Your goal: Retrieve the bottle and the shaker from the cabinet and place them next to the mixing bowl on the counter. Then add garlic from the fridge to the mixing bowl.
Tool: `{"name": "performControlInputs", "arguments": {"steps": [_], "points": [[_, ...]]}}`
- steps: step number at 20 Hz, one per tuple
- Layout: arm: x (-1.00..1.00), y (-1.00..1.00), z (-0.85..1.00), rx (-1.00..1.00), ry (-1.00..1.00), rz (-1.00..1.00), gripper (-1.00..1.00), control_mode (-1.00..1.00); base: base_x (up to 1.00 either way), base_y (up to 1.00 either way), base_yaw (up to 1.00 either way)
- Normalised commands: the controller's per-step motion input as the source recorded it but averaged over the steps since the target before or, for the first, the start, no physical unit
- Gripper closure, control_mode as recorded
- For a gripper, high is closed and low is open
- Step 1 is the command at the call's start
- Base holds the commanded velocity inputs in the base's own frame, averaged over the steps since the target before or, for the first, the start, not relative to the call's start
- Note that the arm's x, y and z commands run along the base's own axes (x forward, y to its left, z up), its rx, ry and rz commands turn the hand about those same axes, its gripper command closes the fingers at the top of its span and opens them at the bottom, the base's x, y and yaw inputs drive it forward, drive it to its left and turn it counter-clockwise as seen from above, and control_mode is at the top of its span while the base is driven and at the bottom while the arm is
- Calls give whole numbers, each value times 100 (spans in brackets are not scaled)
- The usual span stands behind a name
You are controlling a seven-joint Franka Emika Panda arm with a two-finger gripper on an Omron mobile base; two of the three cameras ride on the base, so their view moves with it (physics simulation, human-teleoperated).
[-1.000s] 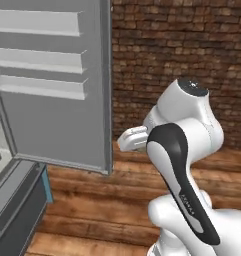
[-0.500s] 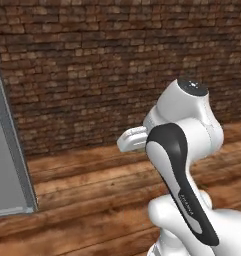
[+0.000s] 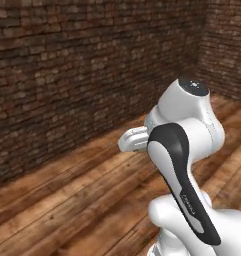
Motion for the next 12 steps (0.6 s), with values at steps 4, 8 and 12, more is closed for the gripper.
{"name": "performControlInputs", "arguments": {"steps": [4,8,12], "points": [[0,0,0,0,0,0,100,100,44,0,-81],[0,0,0,0,0,0,100,100,51,9,-82],[0,0,0,0,0,0,100,100,75,39,-77]]}}
